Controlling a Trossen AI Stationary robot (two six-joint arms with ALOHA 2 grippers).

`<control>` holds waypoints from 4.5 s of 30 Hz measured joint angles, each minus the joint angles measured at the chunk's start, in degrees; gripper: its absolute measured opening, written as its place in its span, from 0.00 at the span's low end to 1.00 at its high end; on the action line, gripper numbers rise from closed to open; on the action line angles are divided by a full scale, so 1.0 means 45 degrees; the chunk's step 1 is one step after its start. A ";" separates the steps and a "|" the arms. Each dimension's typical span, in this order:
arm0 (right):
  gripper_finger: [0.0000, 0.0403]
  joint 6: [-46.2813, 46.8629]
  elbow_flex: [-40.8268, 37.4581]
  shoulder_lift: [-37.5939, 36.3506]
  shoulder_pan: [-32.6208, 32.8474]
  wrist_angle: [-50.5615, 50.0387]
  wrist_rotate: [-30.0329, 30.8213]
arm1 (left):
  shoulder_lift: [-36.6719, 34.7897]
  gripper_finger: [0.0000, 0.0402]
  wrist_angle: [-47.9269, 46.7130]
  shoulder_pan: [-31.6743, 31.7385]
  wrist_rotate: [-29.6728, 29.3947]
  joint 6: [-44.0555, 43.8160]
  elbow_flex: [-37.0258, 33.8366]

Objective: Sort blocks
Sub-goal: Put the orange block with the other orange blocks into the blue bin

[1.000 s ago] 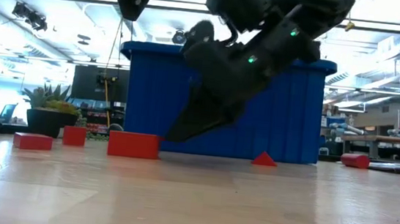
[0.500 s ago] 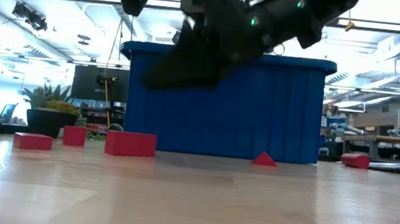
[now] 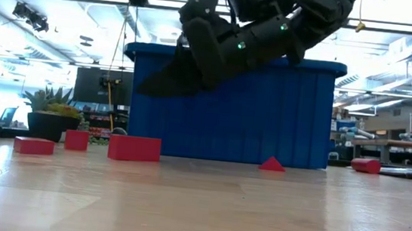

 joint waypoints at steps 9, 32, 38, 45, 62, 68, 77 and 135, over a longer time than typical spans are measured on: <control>0.48 -0.0326 0.0921 0.1706 -0.0285 0.0111 -0.1273 | -0.0010 0.58 -0.0141 0.0000 -0.0242 -0.0053 -0.0019; 0.35 -0.0661 0.0979 0.1141 0.0607 -0.2776 -0.0787 | -0.0005 0.58 -0.0090 0.0000 0.0000 -0.0144 -0.0015; 0.46 -0.0473 0.1024 0.0341 0.0812 -0.4352 -0.0570 | 0.0000 0.58 -0.0102 0.0000 0.0175 -0.0141 -0.0015; 0.51 -0.0298 0.1058 0.0755 0.1001 -0.4494 -0.0177 | 0.0005 0.58 -0.0150 0.0000 0.0231 -0.0131 -0.0015; 0.36 0.0343 0.1076 0.0861 0.1140 -0.4906 -0.0087 | 0.0010 0.58 -0.0193 0.0000 0.0238 -0.0102 -0.0015; 0.36 0.0462 0.1076 0.0856 0.1080 -0.5276 -0.0289 | 0.0010 0.58 -0.0194 0.0000 0.0238 -0.0102 -0.0015; 0.18 0.1732 0.1061 0.0875 0.1003 -0.5377 -0.0453 | 0.0015 0.58 -0.0247 0.0000 0.0238 -0.0105 -0.0015; 0.25 0.3744 0.1027 -0.9072 -0.3806 -1.3506 0.4552 | 0.0015 0.58 -0.0212 0.0000 0.0356 -0.0024 -0.0019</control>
